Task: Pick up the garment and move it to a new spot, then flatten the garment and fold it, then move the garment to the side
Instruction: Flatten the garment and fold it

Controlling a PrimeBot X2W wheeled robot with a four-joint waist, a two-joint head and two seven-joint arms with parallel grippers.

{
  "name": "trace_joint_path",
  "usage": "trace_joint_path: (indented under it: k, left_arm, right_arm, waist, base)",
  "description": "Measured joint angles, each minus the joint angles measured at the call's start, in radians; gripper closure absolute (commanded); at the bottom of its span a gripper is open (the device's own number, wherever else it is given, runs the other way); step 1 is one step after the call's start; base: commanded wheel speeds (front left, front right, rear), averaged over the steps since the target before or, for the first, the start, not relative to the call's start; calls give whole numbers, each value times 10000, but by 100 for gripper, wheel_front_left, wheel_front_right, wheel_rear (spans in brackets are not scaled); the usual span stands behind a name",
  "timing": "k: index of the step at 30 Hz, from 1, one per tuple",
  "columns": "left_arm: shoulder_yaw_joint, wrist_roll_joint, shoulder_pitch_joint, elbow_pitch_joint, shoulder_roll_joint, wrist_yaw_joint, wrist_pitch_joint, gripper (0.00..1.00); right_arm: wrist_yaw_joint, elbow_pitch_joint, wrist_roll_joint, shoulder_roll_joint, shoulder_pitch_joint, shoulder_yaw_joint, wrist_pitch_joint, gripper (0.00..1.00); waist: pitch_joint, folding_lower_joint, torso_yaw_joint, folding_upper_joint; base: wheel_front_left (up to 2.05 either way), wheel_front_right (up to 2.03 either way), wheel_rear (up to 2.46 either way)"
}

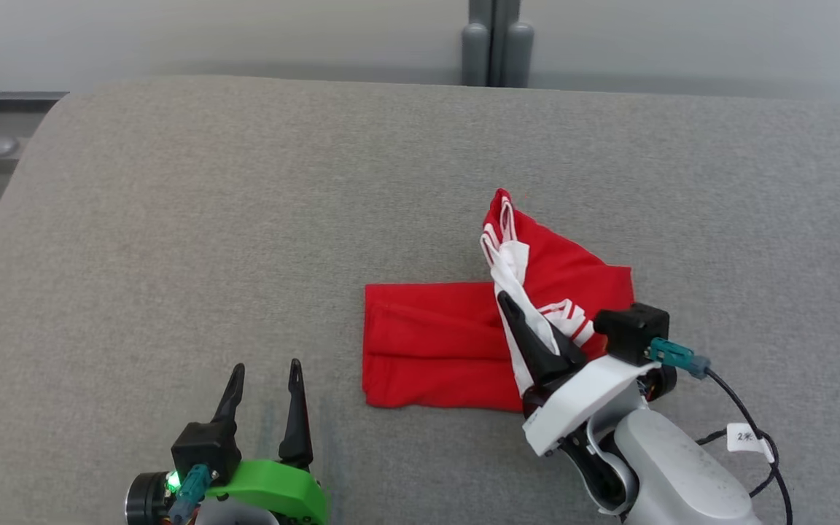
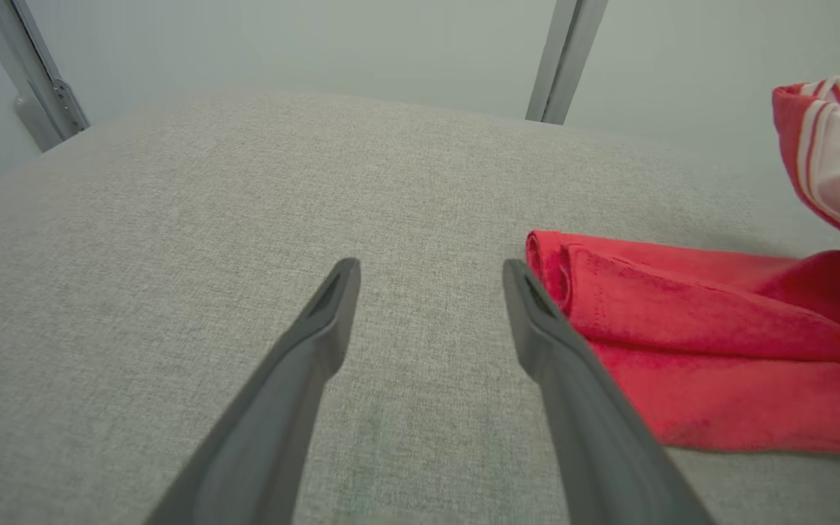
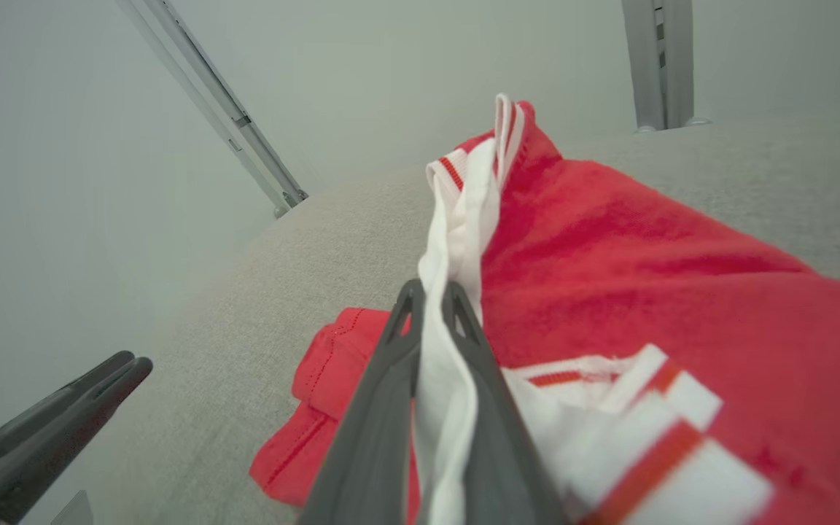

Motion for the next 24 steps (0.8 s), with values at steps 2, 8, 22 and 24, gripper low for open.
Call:
trace_joint_path:
  k: [2, 8, 22, 24]
  left_arm:
    - [-35, -6, 52, 15, 6, 21, 0, 0]
    - [-107, 82, 147, 144, 6, 27, 0, 0]
    - [242, 474, 141, 155, 2, 12, 0, 0]
    - [349, 522, 139, 144, 4, -4, 0, 0]
  right_arm:
    - [0, 121, 192, -4, -190, 330, 0, 100]
    - [0, 481, 1118, 0, -734, 1143, 0, 75]
    - [0, 696, -769, 0, -380, -1377, 0, 0]
    - [0, 667, -1616, -6, 12, -2190, 0, 0]
  waist:
    - [-6, 0, 302, 0]
    - [-59, 0, 1129, 0]
    - [-330, 1, 561, 0]
    - [-381, 0, 256, 0]
  base:
    - [0, 0, 0]
    - [0, 0, 0]
    - [0, 0, 0]
    - [0, 0, 0]
